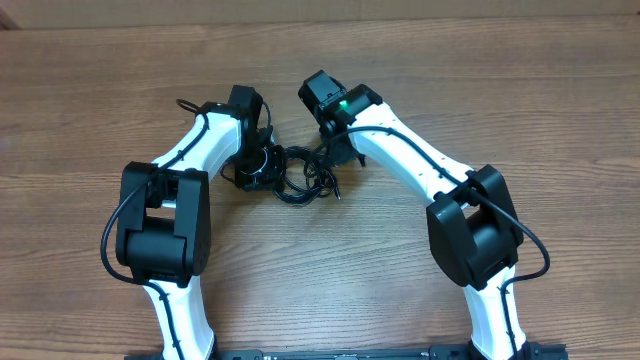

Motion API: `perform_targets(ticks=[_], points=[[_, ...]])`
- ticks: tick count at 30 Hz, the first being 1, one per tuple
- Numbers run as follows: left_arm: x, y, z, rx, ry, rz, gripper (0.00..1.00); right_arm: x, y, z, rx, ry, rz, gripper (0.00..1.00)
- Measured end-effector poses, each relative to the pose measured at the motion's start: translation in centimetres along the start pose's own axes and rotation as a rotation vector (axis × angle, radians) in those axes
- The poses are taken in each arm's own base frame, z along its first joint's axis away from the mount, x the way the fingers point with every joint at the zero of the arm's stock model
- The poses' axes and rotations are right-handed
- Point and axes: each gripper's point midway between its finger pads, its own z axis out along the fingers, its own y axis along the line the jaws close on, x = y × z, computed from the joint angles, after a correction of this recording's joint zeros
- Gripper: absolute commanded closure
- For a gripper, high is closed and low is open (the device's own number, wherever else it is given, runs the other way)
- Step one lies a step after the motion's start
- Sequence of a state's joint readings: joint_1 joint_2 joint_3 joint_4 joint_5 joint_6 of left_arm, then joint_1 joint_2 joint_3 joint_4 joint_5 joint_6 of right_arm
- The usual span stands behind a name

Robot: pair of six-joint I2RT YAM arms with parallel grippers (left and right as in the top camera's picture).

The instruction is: Untangle cables

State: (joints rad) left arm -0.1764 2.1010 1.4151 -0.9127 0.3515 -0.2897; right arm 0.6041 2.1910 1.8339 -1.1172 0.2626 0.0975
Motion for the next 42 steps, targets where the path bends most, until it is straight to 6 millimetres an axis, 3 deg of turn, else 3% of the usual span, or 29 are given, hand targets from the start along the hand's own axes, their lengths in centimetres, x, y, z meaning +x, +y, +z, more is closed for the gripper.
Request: perform_targets(ticks=[3, 7, 11, 15, 18, 24, 42], points=[[0.0, 0.0, 0.0, 0.003, 0.001, 0.000, 0.92, 0.8, 2.5, -0.2, -0.152, 0.039, -0.041, 0.70], [0.0, 0.0, 0.0, 0.003, 0.001, -0.001, 0.91, 1.3, 4.7, -0.7, -0.266, 0.048, -0.128, 0.70], [0.0, 0.0, 0.0, 0.003, 0.001, -0.001, 0.91, 1.4, 6.0, -1.1, -0.320, 0.034, -0.208, 0.70], [0.0, 0.0, 0.0, 0.003, 0.001, -0.001, 0.90, 0.2, 6.8, -1.2, -0.347, -0.031, -0.278, 0.70], [0.0, 0.0, 0.0, 0.003, 0.002, -0.001, 0.89, -0.3, 7.0, -0.6, -0.344, -0.065, -0.320, 0.70], [0.0, 0.0, 0.0, 0.005, 0.002, -0.001, 0.88, 1.1, 6.0, 1.5, -0.274, -0.033, -0.360, 0.70], [0.2, -0.3, 0.0, 0.026, 0.009, -0.002, 0.88, 0.7, 5.3, 2.4, -0.215, -0.044, -0.374, 0.74]])
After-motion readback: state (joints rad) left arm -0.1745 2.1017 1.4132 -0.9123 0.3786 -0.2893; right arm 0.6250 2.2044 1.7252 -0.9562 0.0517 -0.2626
